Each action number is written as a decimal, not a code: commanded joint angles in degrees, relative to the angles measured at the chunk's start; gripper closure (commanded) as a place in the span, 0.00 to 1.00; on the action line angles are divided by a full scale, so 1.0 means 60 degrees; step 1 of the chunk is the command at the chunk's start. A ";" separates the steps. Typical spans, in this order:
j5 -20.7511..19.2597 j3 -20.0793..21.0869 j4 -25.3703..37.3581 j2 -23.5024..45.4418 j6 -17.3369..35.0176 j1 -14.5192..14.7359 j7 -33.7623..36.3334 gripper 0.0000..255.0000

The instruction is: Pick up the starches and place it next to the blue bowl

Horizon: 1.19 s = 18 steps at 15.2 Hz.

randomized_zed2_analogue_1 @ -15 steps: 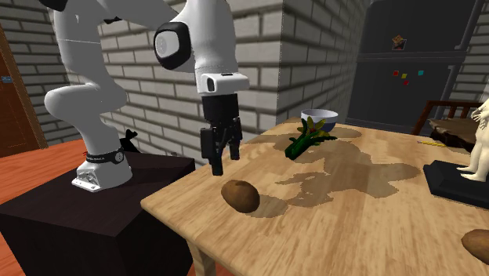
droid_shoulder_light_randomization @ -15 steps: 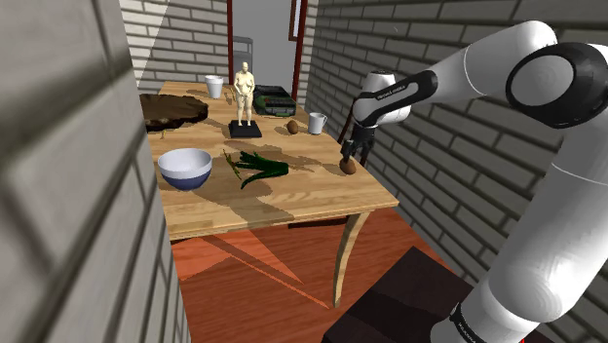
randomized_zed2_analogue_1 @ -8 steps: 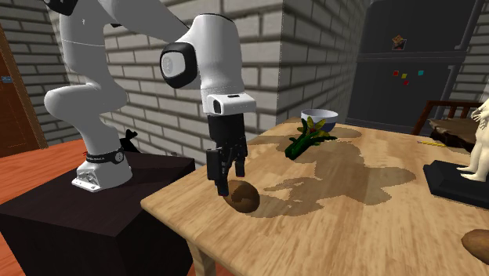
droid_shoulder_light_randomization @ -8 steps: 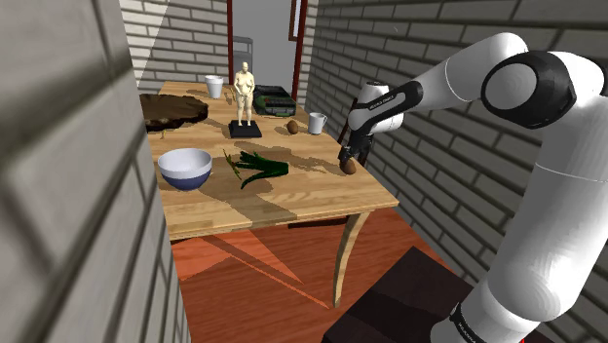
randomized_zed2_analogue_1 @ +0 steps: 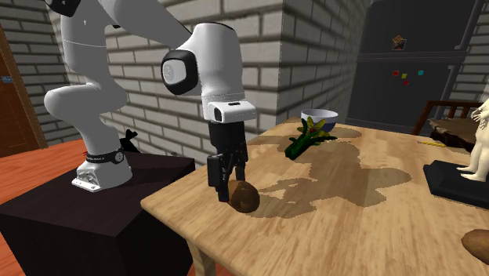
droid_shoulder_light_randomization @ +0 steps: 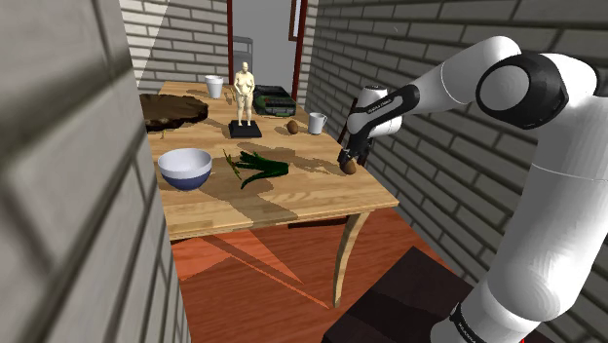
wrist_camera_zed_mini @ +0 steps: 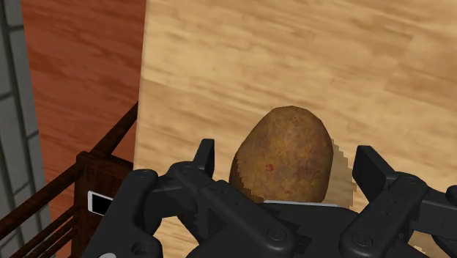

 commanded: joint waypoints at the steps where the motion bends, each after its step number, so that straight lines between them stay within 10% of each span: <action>1: 0.0000 0.0000 0.0000 0.0000 0.0000 0.0000 0.0000 0.00; 2: 0.0000 0.0000 0.0000 0.0000 0.0000 0.0000 0.0000 1.00; 18: -0.0078 -0.0025 0.0334 -0.0471 -0.0799 0.0033 0.0008 1.00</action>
